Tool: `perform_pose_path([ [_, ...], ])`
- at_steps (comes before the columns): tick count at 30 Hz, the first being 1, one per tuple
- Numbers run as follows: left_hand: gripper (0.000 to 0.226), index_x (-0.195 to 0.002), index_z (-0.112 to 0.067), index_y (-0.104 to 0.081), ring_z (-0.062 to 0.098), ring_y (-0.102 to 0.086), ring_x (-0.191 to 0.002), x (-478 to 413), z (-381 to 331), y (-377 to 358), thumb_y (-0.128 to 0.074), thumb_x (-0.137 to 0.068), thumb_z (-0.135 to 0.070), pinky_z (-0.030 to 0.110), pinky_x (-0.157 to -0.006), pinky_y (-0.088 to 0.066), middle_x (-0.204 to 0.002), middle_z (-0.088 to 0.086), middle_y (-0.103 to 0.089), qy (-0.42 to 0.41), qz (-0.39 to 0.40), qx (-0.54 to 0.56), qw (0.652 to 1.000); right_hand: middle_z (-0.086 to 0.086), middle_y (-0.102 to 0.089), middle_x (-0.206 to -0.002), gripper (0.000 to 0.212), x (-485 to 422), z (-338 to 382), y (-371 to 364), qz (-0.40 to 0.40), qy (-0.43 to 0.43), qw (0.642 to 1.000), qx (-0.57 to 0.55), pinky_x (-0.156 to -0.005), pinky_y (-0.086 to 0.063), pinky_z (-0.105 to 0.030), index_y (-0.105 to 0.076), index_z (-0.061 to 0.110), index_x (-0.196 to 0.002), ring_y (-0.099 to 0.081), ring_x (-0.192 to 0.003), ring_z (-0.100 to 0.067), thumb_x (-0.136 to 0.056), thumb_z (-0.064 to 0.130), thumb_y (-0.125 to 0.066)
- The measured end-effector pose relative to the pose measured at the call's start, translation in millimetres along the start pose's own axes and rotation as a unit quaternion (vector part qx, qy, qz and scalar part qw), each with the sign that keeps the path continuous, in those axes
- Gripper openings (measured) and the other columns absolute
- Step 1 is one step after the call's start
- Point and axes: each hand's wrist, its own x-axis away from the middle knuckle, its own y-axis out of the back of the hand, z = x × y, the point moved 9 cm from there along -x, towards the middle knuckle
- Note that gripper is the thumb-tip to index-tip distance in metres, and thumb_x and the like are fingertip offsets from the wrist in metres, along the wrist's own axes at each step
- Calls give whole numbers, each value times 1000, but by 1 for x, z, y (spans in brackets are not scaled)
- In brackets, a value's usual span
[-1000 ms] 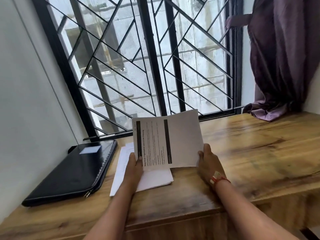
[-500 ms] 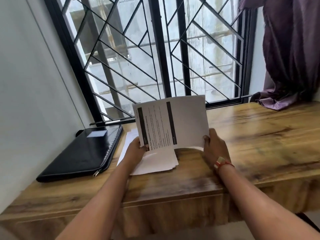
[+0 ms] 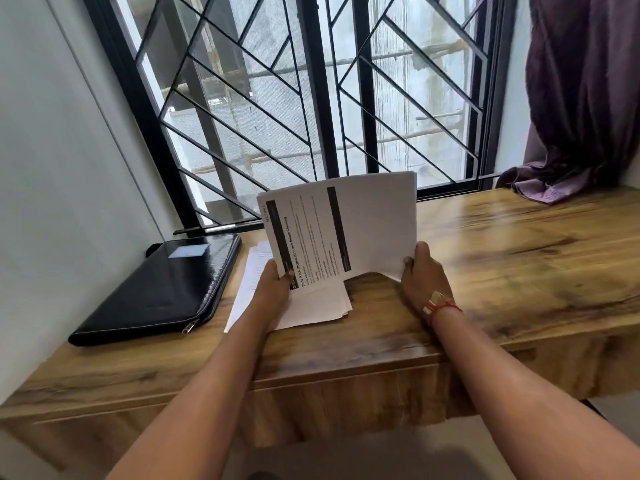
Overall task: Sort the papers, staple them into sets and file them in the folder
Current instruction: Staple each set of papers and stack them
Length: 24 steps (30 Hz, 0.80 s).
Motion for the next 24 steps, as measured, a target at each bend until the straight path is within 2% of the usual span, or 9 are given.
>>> perform_pose_path([
  [5,31,-124,-20,-59,19,-65,-116,2,-10,1,-46,-102,-2,44,-104,-50,-122,2,-70,-14,35,39,999,-23,-64,-116,24,-3,-4,12,-50,-18,997,-61,-73,-38,-31,-44,6,-126,-61,-99,-40,-102,10,-40],
  [10,33,-116,-20,-59,24,-63,-120,8,-16,2,-39,-103,4,45,-104,-49,-124,8,-68,-21,57,80,995,-22,-64,-113,24,-1,-2,17,-68,-5,995,-77,-71,-38,-31,-45,7,-126,-61,-95,-38,-103,10,-39],
  [14,25,-118,-22,-57,13,-66,-113,13,-19,5,-46,-103,-5,33,-98,-52,-120,-1,-70,-54,43,28,997,-21,-64,-114,22,-1,-2,14,-58,1,995,-79,-72,-42,-32,-44,8,-125,-61,-95,-36,-103,13,-39],
  [16,22,-117,-21,-57,13,-65,-111,13,-18,8,-50,-102,-7,30,-96,-52,-118,-1,-69,-56,28,4,998,-22,-63,-115,21,-2,-4,8,-36,-6,997,-64,-73,-43,-33,-43,8,-124,-61,-97,-38,-103,13,-39],
  [21,12,-113,-17,-55,20,-67,-109,9,-19,9,-50,-104,-12,41,-100,-53,-120,9,-69,-60,16,-15,998,-24,-63,-116,24,-6,-7,7,-44,-7,997,-62,-74,-43,-34,-44,7,-126,-60,-98,-41,-102,11,-39],
  [24,15,-113,-20,-52,26,-67,-107,10,-22,6,-44,-105,-12,42,-87,-58,-118,10,-68,-44,22,26,998,-22,-65,-116,28,-6,-9,11,-61,-4,995,-80,-74,-43,-33,-46,6,-129,-61,-99,-40,-102,9,-39],
])
